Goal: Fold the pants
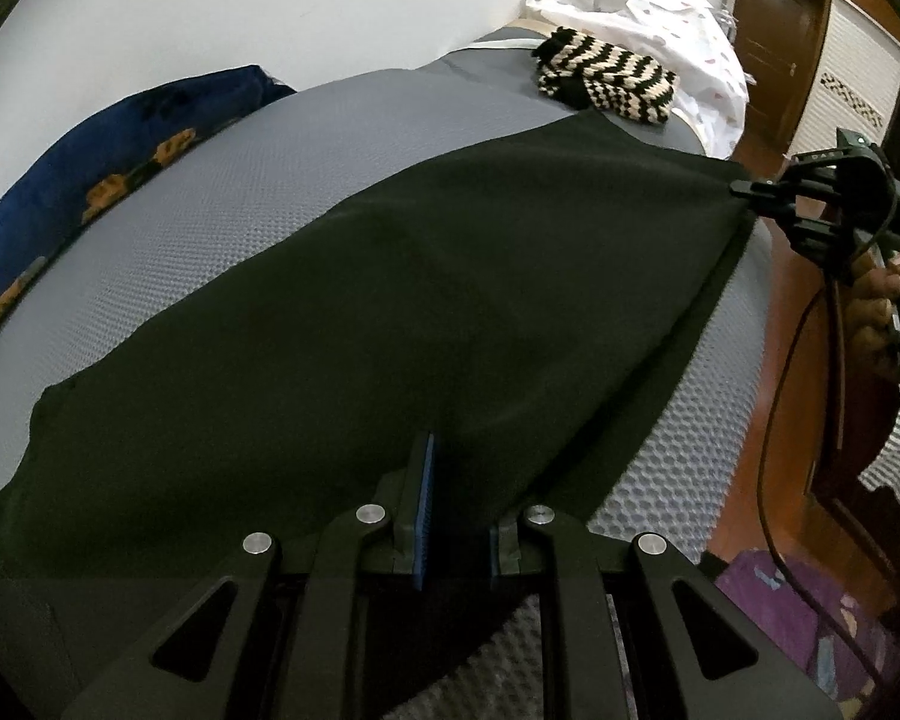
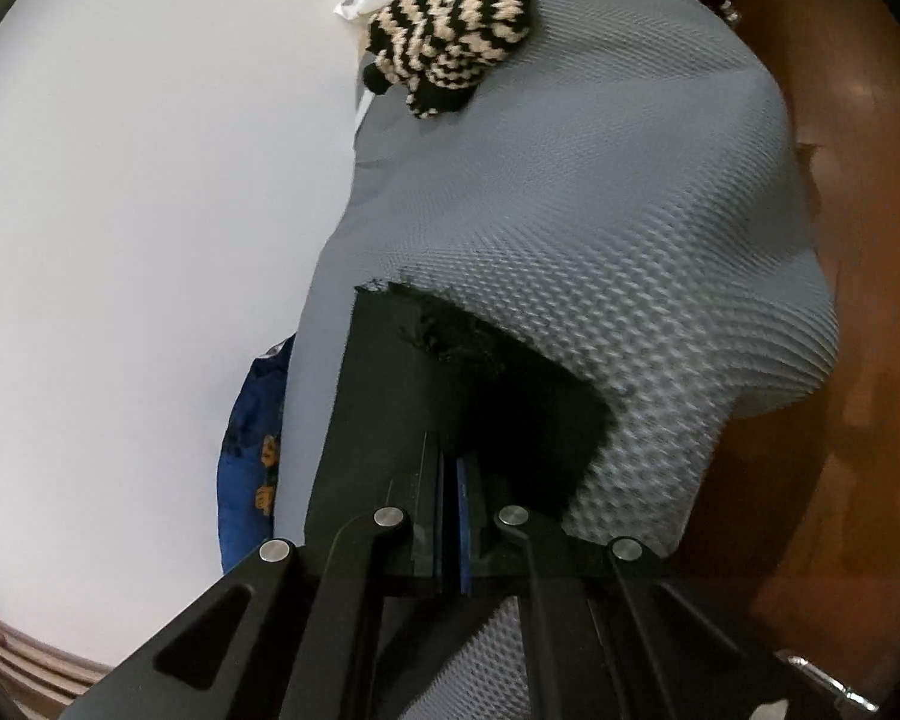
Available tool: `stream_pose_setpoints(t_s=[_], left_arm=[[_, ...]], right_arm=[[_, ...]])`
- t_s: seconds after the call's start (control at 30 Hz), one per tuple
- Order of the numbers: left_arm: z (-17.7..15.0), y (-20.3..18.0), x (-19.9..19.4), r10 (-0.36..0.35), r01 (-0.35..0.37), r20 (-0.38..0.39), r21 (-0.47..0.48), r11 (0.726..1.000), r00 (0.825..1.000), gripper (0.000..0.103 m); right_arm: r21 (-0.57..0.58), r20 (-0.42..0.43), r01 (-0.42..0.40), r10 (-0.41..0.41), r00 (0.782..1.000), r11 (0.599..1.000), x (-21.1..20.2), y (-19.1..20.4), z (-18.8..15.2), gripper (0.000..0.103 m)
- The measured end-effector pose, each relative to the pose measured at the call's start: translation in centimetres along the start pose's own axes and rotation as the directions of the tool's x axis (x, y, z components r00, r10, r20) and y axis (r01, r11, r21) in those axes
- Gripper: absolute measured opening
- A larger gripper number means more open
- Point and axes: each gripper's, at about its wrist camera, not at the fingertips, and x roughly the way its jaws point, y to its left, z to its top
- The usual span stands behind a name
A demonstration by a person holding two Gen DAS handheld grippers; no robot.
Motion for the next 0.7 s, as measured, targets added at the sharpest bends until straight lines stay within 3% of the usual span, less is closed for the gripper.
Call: stream_pose_setpoints(t_s=[0.7], left_arm=[[-2.0, -0.9, -1.2, -0.043, 0.043, 0.019, 0.004, 0.999, 0.999, 0.015]], right_arm=[[-0.011, -0.003, 0.068, -0.068, 0.998, 0.998, 0.3, -0.6, -0.4, 0.003]])
